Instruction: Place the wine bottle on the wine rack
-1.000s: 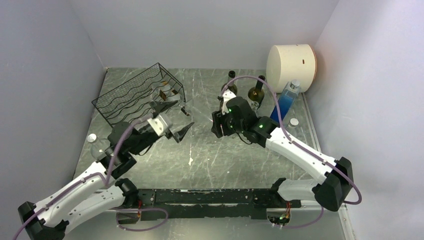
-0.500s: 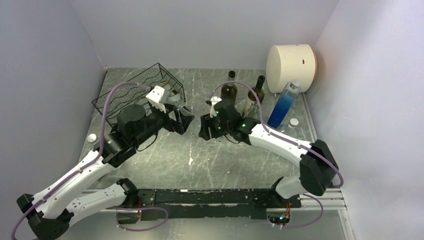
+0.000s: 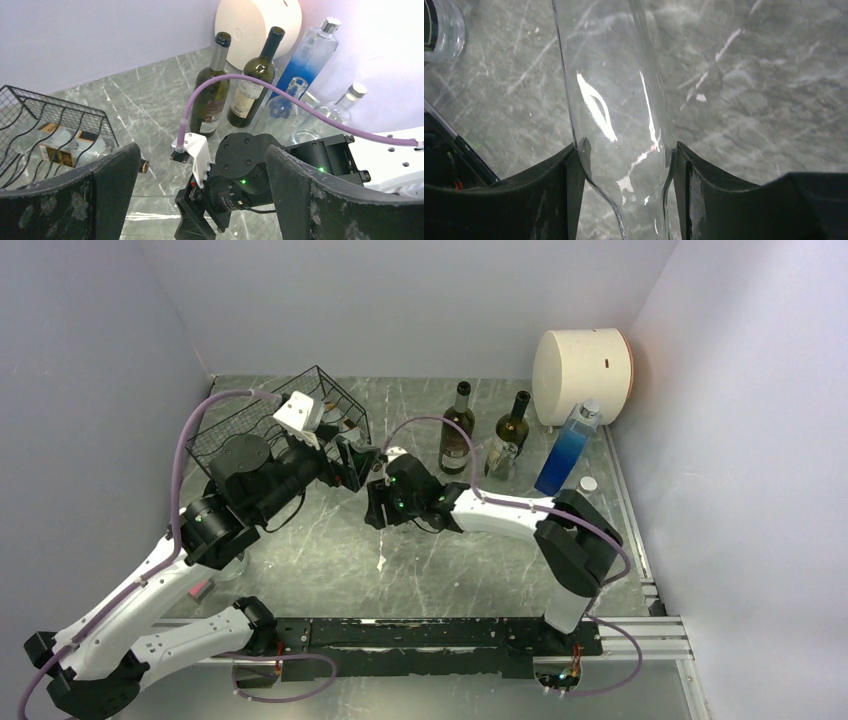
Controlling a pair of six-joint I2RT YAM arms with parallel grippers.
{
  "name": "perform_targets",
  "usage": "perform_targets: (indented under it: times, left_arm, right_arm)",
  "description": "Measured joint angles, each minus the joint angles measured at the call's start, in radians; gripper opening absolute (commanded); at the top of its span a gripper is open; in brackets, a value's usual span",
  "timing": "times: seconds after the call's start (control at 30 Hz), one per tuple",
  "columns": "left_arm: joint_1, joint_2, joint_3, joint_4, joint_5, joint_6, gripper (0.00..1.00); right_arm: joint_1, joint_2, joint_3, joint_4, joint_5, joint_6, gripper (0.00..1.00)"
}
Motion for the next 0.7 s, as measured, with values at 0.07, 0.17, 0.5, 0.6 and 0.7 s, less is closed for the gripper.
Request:
perform_targets:
  times: [0.07, 0.17, 0.5, 0.6, 0.7]
  left_arm:
    - [0.000, 0.001, 0.001, -0.011, -0.012, 0.011, 0.99]
    - [0.000, 0.003, 0.001, -0.026, -0.030, 0.016, 0.99]
    - [0.000, 0.003, 0.001, -0.039, -0.047, 0.009, 0.99]
    - [0.000, 0.003, 0.002, -0.044, -0.047, 0.005, 0.99]
    - [0.000, 0.005, 0.006, -0.057, -0.047, 0.001, 0.99]
  right_arm:
    - [0.008, 0.032, 0.025, 0.024, 0.012, 0.006, 0.00]
    - [0.016, 0.057, 0.044, 0.061, 0.024, 0.016, 0.00]
    - [0.021, 0.154, 0.155, 0.109, 0.048, 0.009, 0.00]
    - [0.021, 0.206, 0.198, 0.116, 0.047, 0.006, 0.00]
    - [0.021, 0.257, 0.238, 0.129, 0.052, 0.006, 0.00]
